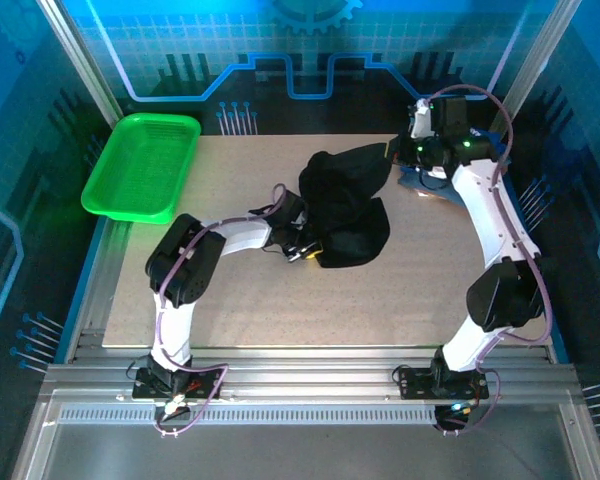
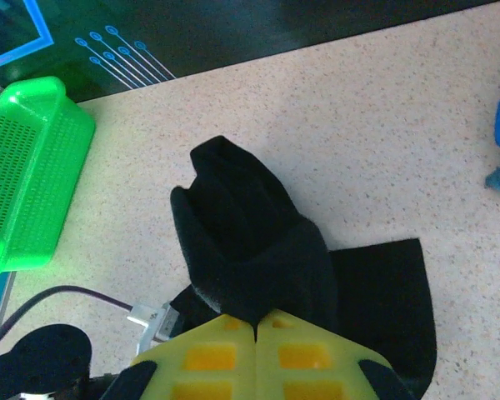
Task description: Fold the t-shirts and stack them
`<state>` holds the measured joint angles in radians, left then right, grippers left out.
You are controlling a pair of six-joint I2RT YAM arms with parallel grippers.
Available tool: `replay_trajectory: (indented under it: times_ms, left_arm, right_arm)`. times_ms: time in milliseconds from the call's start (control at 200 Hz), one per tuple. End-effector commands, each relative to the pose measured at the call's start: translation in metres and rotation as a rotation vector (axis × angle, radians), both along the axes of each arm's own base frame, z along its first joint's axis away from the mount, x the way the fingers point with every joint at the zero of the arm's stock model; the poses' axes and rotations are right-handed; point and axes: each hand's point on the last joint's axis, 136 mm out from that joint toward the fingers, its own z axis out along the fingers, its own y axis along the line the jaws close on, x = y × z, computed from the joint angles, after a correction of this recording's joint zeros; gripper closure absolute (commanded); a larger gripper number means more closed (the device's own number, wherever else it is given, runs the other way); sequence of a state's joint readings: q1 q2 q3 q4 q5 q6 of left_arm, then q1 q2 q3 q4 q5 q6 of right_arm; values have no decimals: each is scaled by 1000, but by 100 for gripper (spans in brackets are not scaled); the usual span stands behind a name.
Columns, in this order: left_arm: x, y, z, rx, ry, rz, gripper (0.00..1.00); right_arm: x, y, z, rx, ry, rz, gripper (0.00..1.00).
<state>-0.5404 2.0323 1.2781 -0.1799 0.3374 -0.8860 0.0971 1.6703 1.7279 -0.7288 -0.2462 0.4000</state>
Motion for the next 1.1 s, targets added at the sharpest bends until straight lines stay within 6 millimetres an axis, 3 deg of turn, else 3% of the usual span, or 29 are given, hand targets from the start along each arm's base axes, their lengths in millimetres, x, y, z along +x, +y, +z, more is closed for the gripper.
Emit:
replay_trajectory:
  times_ms: [0,160,270,425,645,770,880,970,1096]
  left_arm:
    - [16,7,39,-13,-90,-18,100]
    - [21,64,118,47,-256,42,100]
    - [14,100,190,70,-406,68,100]
    - [-3,132,283,57,-600,90,100]
    - [-33,169,366,119,-786,118,100]
    - [-50,194,392,172,-869,167,100]
    - [-63,196,399,148,-925,166,100]
    - [-67,192,383,127,-924,145,100]
    - [-59,199,332,180,-818,160,98]
  right_arm:
    - [-13,-9,16,36,-35,0,100]
    - [-26,-32,34,54,-73,-45,100]
    - [-33,-48,54,81,-120,-88,100]
    - [-43,-65,95,138,-210,-137,100]
    - [-76,-82,160,156,-356,-170,100]
    - [-99,-86,179,163,-400,-178,100]
    - [-121,-80,183,163,-408,-158,100]
    - [-133,-81,174,133,-392,-162,100]
    - [-139,-91,152,118,-335,-209,100]
